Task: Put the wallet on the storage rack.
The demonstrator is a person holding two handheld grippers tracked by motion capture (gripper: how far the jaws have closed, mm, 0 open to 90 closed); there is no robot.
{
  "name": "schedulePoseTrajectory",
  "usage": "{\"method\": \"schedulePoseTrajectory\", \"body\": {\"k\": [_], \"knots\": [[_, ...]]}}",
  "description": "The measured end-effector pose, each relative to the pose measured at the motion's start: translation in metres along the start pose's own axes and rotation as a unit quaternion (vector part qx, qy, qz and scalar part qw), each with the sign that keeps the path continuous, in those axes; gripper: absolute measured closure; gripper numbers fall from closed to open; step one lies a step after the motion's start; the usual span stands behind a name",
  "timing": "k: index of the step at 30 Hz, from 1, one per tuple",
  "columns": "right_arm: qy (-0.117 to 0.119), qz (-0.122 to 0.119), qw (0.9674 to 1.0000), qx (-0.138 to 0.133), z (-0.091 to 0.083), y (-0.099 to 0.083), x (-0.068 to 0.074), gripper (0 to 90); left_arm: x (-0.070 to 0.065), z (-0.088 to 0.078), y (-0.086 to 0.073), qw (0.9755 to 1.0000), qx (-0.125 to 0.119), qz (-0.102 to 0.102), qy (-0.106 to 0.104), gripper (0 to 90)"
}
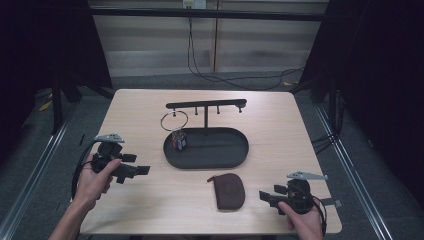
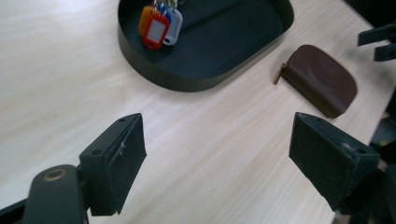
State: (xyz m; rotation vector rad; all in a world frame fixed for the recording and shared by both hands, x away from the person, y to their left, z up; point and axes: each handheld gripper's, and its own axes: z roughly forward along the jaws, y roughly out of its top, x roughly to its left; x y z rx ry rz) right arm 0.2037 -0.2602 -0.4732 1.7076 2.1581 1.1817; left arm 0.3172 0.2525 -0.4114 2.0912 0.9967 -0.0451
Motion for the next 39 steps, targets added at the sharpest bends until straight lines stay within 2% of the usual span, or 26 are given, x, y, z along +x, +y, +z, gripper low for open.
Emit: {"method": "schedulePoseTrajectory", "body": {"k": [1, 2, 3, 5, 6, 10, 14, 16, 18, 20, 23, 29, 31, 33, 34, 35, 36, 39], "knots": [[0.002, -0.001, 1.0, -0.002, 0.0, 0.001, 0.001, 28.8, 0.0, 0.001, -0.008, 0.9999, -0.006, -0.007, 0.011, 18.4], [0.001, 0.0, 1.0, -0.002, -0.001, 0.002, 0.002, 29.3, 0.0, 0.001, -0.008, 0.9999, -0.006, -0.007, 0.011, 18.5], [0.003, -0.001, 1.0, -0.003, -0.001, 0.002, 0.003, 30.2, 0.001, 0.002, -0.018, 0.9998, -0.005, -0.012, 0.014, 18.4], [0.003, -0.004, 1.0, -0.002, -0.001, 0.002, 0.004, 30.4, 0.0, 0.003, -0.022, 0.9999, -0.002, -0.014, 0.01, 18.4], [-0.001, -0.01, 0.9999, 0.004, -0.001, 0.004, 0.006, 32.3, 0.0, 0.005, -0.033, 0.9997, 0.01, -0.013, 0.017, 18.3], [0.015, 0.002, 0.9997, 0.02, 0.001, 0.008, 0.011, 32.6, 0.001, 0.007, -0.051, 0.9996, 0.01, -0.024, 0.011, 18.7], [0.013, -0.003, 0.9991, 0.041, 0.001, 0.016, 0.018, 30.8, -0.004, 0.01, -0.059, 0.9997, 0.0, -0.023, 0.001, 18.8], [0.015, -0.008, 0.9988, 0.047, 0.003, 0.02, 0.021, 30.2, -0.009, 0.012, -0.062, 0.9999, 0.0, -0.015, 0.005, 19.0], [0.016, -0.015, 0.9987, 0.047, 0.004, 0.024, 0.023, 29.2, -0.011, 0.012, -0.063, 0.9999, 0.002, -0.009, 0.006, 19.0], [0.014, -0.038, 0.9982, 0.044, 0.005, 0.03, 0.028, 29.3, -0.016, 0.014, -0.07, 1.0, 0.001, -0.007, 0.005, 18.9], [0.018, -0.044, 0.9976, 0.05, 0.005, 0.037, 0.032, 28.4, -0.02, 0.013, -0.076, 0.9999, 0.009, -0.008, 0.01, 19.8], [0.024, -0.059, 0.9963, 0.059, 0.004, 0.049, 0.038, 28.9, -0.026, 0.006, -0.085, 0.9999, -0.003, -0.001, 0.014, 20.8], [0.02, -0.054, 0.9958, 0.071, 0.008, 0.056, 0.038, 28.8, -0.027, 0.005, -0.089, 0.9998, -0.001, -0.001, 0.018, 20.8], [0.008, -0.041, 0.9948, 0.093, 0.015, 0.063, 0.037, 28.5, -0.027, 0.004, -0.093, 0.9998, 0.003, 0.003, 0.02, 20.8], [0.01, -0.033, 0.9939, 0.105, 0.019, 0.066, 0.036, 28.1, -0.027, 0.003, -0.094, 0.9997, 0.006, 0.006, 0.021, 21.2], [0.01, -0.033, 0.9939, 0.105, 0.019, 0.066, 0.036, 28.1, -0.027, 0.003, -0.096, 0.9996, 0.006, 0.008, 0.027, 21.2], [0.01, -0.016, 0.9917, 0.127, 0.025, 0.07, 0.036, 26.8, -0.025, 0.002, -0.098, 0.9996, 0.004, 0.007, 0.026, 21.8], [0.01, -0.001, 0.9888, 0.149, 0.032, 0.074, 0.037, 26.6, -0.022, 0.002, -0.1, 0.9997, 0.003, 0.003, 0.023, 21.8]]}}
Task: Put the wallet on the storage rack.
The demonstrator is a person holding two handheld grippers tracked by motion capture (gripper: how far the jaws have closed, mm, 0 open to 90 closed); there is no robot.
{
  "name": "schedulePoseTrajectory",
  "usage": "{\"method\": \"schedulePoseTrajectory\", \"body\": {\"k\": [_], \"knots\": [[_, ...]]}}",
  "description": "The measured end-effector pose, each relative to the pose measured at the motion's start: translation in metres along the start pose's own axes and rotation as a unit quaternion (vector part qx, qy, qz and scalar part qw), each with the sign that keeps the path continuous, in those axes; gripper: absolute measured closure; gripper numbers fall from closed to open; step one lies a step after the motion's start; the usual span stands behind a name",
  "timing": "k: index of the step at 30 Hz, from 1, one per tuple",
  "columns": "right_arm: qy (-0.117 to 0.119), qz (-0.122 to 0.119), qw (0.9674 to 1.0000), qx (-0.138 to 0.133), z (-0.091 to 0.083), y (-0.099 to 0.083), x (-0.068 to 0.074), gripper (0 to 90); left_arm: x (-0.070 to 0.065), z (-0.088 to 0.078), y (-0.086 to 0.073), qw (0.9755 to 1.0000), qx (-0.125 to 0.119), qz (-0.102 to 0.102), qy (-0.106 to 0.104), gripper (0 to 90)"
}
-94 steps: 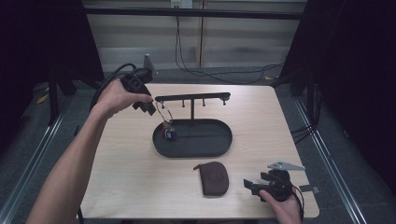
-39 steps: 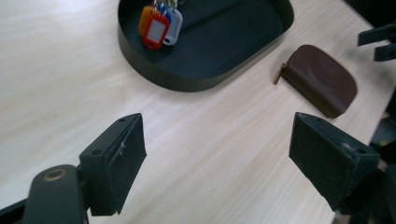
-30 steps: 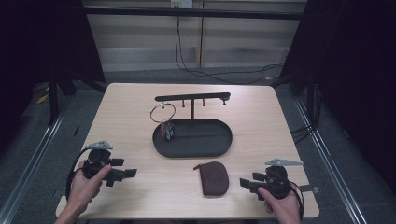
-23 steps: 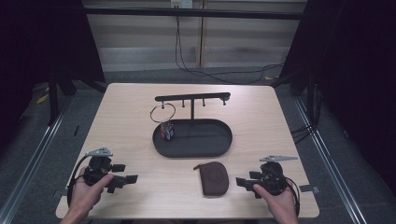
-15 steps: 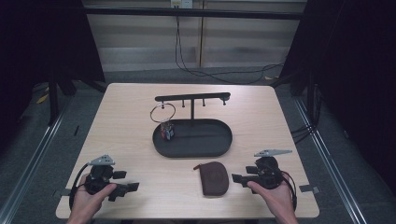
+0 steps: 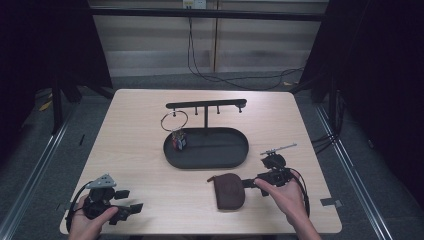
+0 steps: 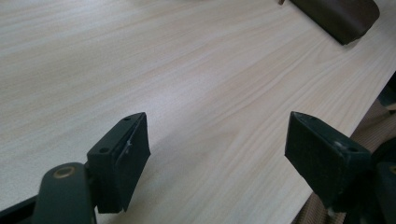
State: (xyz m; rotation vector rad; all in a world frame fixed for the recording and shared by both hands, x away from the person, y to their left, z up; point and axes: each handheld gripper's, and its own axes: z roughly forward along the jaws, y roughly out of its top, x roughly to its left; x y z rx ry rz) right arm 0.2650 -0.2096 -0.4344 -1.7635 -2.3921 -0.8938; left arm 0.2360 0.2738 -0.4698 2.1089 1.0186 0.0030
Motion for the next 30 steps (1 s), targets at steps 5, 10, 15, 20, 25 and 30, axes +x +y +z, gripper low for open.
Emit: {"method": "schedulePoseTrajectory", "body": {"k": [5, 10, 15, 20, 25, 30], "knots": [[-0.014, -0.001, 0.9985, 0.052, 0.011, 0.008, 0.004, 30.9, -0.002, 0.002, -0.001, 1.0, 0.003, 0.005, 0.0, 21.8], [-0.007, -0.006, 0.9971, 0.076, 0.02, 0.011, 0.009, 35.6, 0.0, 0.005, -0.002, 0.9999, 0.012, 0.002, 0.003, 22.3], [-0.013, -0.018, 0.9966, 0.08, 0.027, 0.014, 0.015, 36.8, -0.001, 0.007, -0.001, 0.9999, 0.015, 0.004, -0.001, 22.3], [-0.024, -0.018, 0.9958, 0.086, 0.03, 0.017, 0.017, 40.6, 0.002, 0.008, -0.001, 0.9997, 0.024, -0.004, -0.001, 23.1], [-0.014, -0.006, 0.9953, 0.095, 0.035, 0.019, 0.016, 42.1, 0.001, 0.008, -0.001, 0.9997, 0.024, -0.003, -0.004, 23.1], [-0.012, 0.002, 0.9949, 0.1, 0.037, 0.02, 0.018, 44.4, 0.003, 0.008, 0.0, 0.9996, 0.025, 0.002, -0.009, 23.1]]}}
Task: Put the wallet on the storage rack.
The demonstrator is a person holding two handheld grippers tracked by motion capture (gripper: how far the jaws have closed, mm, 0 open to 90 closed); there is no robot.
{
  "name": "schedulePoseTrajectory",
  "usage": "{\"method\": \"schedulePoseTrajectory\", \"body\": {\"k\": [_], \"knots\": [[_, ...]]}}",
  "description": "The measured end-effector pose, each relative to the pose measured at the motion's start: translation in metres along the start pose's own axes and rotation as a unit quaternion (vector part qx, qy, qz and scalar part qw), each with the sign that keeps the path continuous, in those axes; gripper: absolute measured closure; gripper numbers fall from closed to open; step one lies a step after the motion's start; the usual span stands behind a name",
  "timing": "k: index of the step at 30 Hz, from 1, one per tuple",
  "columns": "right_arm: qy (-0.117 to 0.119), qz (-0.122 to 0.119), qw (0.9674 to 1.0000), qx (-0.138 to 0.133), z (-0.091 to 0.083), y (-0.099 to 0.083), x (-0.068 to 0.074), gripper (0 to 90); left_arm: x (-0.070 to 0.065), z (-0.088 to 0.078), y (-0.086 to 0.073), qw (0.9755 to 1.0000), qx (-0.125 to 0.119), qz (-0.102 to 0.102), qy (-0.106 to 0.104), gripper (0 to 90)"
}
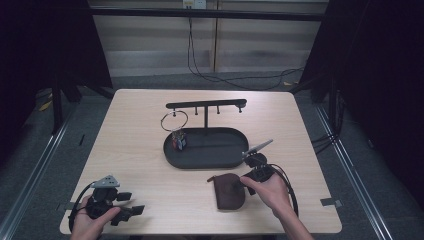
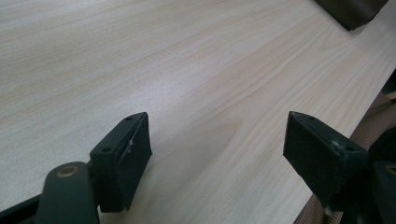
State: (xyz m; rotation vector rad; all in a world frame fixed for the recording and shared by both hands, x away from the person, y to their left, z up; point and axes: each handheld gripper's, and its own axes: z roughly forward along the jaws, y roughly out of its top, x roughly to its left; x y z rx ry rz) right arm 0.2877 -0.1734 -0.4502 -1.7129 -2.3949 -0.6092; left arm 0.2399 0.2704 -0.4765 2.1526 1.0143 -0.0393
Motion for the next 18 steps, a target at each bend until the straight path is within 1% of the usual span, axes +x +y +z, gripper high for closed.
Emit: {"method": "schedulePoseTrajectory", "body": {"k": [1, 4, 6, 7, 8, 9, 10, 11, 12, 14, 15, 16, 18], "knots": [[0.002, 0.003, 1.0, 0.002, 0.001, 0.001, 0.0, 45.6, 0.0, 0.0, 0.0, 1.0, -0.001, 0.001, -0.002, 23.1], [-0.004, 0.006, 1.0, 0.002, 0.003, 0.002, 0.001, 48.7, 0.0, 0.0, 0.0, 1.0, 0.0, 0.001, -0.004, 23.1], [-0.001, 0.01, 0.9999, 0.003, 0.004, 0.003, 0.001, 50.0, 0.0, 0.0, 0.0, 1.0, 0.0, 0.002, -0.003, 23.1], [0.002, 0.018, 0.9998, 0.001, 0.008, 0.003, 0.0, 50.7, 0.0, 0.0, 0.0, 1.0, 0.0, 0.002, -0.004, 23.1], [0.002, 0.018, 0.9998, 0.001, 0.008, 0.003, 0.0, 50.7, 0.0, 0.0, 0.0, 1.0, 0.0, 0.002, -0.004, 23.1], [0.009, 0.025, 0.9996, 0.0, 0.012, 0.002, -0.002, 50.4, 0.0, 0.001, 0.0, 1.0, -0.001, 0.002, -0.004, 23.1], [0.017, 0.03, 0.9994, -0.001, 0.012, 0.002, -0.003, 50.3, 0.001, 0.0, 0.0, 1.0, -0.002, 0.003, -0.007, 23.1], [0.017, 0.03, 0.9994, -0.001, 0.012, 0.002, -0.003, 50.3, 0.001, 0.0, 0.0, 1.0, -0.002, 0.003, -0.007, 23.0], [0.029, 0.04, 0.9988, -0.004, 0.014, 0.001, -0.006, 50.3, 0.001, 0.0, 0.0, 0.9999, -0.006, 0.004, -0.008, 23.1], [0.038, 0.046, 0.9982, -0.006, 0.015, -0.001, -0.009, 49.8, 0.001, -0.001, 0.0, 0.9999, -0.005, 0.004, -0.01, 23.1], [0.038, 0.046, 0.9982, -0.006, 0.015, -0.001, -0.009, 49.8, 0.001, -0.001, 0.0, 0.9999, -0.004, 0.004, -0.01, 23.1], [0.046, 0.052, 0.9975, -0.009, 0.015, -0.002, -0.011, 51.2, 0.001, -0.001, 0.0, 0.9999, -0.007, 0.002, -0.01, 23.0], [0.051, 0.054, 0.9972, -0.009, 0.015, -0.002, -0.012, 52.2, 0.001, -0.001, 0.0, 0.9999, -0.006, 0.003, -0.013, 23.1]]}}
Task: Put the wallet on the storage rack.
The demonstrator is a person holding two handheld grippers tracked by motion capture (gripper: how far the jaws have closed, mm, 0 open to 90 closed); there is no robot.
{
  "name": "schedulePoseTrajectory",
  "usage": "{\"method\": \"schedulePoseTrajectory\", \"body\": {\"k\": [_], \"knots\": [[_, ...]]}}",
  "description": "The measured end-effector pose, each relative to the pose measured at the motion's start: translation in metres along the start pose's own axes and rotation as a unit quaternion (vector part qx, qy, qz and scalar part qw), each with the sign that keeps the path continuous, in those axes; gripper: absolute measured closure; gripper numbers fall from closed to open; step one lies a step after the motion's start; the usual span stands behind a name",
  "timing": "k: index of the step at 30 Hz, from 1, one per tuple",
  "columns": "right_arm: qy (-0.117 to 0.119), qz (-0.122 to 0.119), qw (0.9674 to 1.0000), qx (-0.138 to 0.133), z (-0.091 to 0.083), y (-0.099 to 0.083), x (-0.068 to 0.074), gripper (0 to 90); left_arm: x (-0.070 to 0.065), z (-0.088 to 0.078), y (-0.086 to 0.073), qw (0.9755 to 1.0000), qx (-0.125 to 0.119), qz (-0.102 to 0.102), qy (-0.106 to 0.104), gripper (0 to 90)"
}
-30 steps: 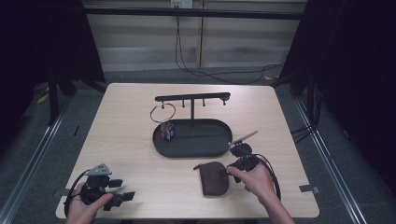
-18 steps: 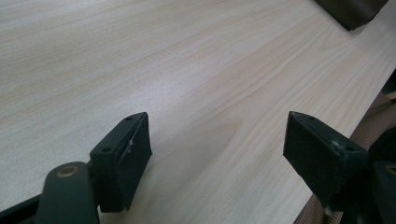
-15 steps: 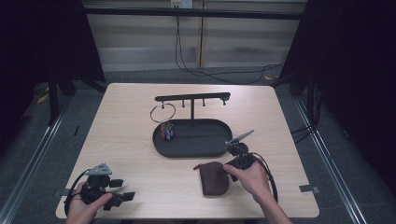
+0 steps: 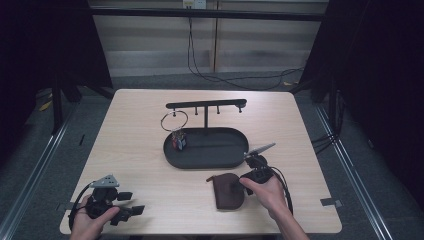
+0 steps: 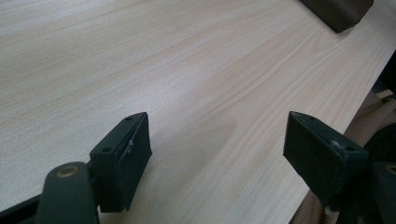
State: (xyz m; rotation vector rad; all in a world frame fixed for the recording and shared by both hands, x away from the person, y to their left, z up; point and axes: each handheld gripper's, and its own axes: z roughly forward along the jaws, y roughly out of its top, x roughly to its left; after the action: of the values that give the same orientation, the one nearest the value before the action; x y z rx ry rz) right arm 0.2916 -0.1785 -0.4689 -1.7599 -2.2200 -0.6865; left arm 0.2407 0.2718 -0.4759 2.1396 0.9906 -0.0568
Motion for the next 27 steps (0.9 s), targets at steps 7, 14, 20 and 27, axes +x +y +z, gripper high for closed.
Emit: {"method": "schedulePoseTrajectory", "body": {"k": [7, 14, 20, 27], "knots": [[0.004, -0.002, 1.0, 0.002, 0.0, 0.001, 0.002, 59.9, 0.0, 0.0, 0.0, 1.0, -0.001, -0.001, -0.004, 23.0], [-0.004, -0.002, 1.0, 0.004, -0.003, 0.004, 0.004, 66.0, 0.0, -0.001, -0.001, 1.0, -0.004, -0.001, -0.004, 23.0], [-0.012, -0.008, 0.9999, -0.003, -0.006, 0.004, 0.008, 71.2, -0.001, -0.002, -0.002, 1.0, -0.007, -0.003, -0.002, 23.0], [-0.015, -0.016, 0.9997, -0.012, -0.016, 0.003, 0.011, 74.5, -0.002, -0.001, -0.002, 1.0, 0.0, 0.001, -0.003, 23.0]]}}
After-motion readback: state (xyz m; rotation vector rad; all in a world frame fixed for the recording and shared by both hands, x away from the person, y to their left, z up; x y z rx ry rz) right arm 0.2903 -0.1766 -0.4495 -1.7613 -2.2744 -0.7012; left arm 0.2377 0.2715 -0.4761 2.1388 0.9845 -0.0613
